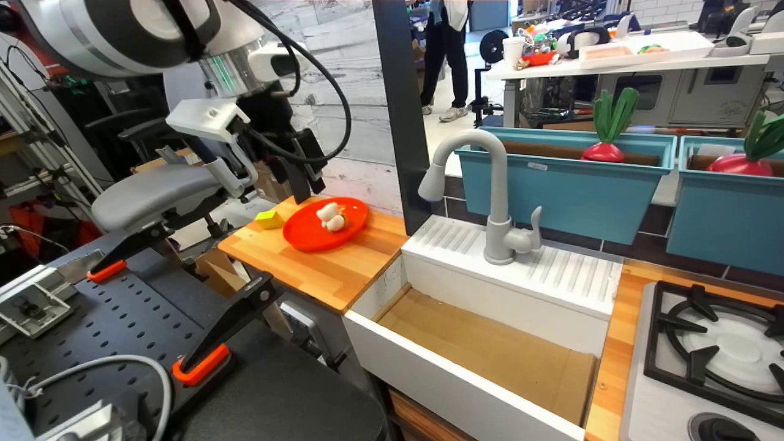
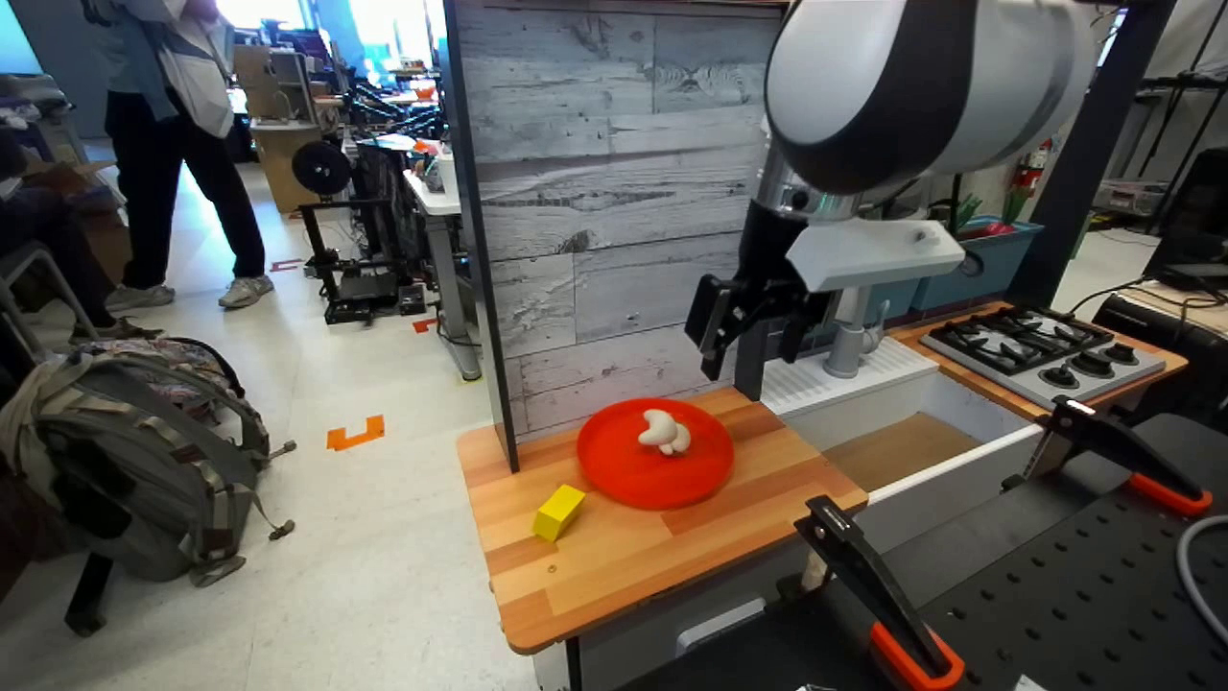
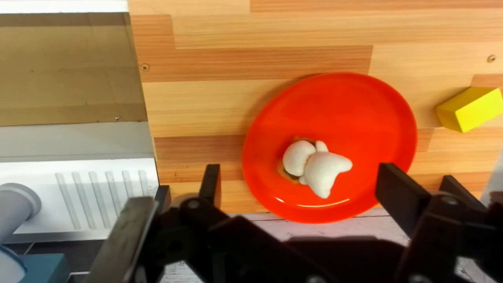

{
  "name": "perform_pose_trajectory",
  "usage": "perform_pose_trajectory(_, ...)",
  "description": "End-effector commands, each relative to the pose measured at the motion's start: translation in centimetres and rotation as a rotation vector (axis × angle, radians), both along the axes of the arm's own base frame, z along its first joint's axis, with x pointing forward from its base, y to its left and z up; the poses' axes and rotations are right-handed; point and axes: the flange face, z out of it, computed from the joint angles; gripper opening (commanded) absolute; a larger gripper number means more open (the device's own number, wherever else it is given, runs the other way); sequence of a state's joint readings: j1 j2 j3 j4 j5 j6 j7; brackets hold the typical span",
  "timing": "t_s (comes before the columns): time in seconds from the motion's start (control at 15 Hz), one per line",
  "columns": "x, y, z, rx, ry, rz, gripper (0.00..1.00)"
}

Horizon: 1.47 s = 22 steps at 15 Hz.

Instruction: Remove the object from the plate and put it on the table

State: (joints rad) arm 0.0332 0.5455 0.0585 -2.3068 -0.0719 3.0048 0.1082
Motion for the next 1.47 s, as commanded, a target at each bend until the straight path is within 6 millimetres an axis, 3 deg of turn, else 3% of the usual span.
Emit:
perform_pose_trajectory(0.0,3.2,1.2,-3.6,0.009,-0.031,-0.01,1.0)
perform_pose_trajectory(0.33,6.4,2.8,-7.5,0.024,-0.029,-0.04,1.0)
perform_pose_trajectory(0.73,8.0,4.4,-11.0,0.025,-0.001,-0.033,1.0)
perform_pose_trajectory(0.8,8.1,4.5,-11.5,0.02,0.007,-0.029,0.95)
perform_pose_trajectory(0.87,8.2,4.6,-11.9,0.012,0.009,-0.023,0.72)
perform_pose_trajectory(1.0,8.4,4.7,-12.4,0.006,0.013,-0.016,0.69)
perform_pose_trajectory(1.4,7.7,5.3,-11.6,0.012,0.015,0.016,0.22)
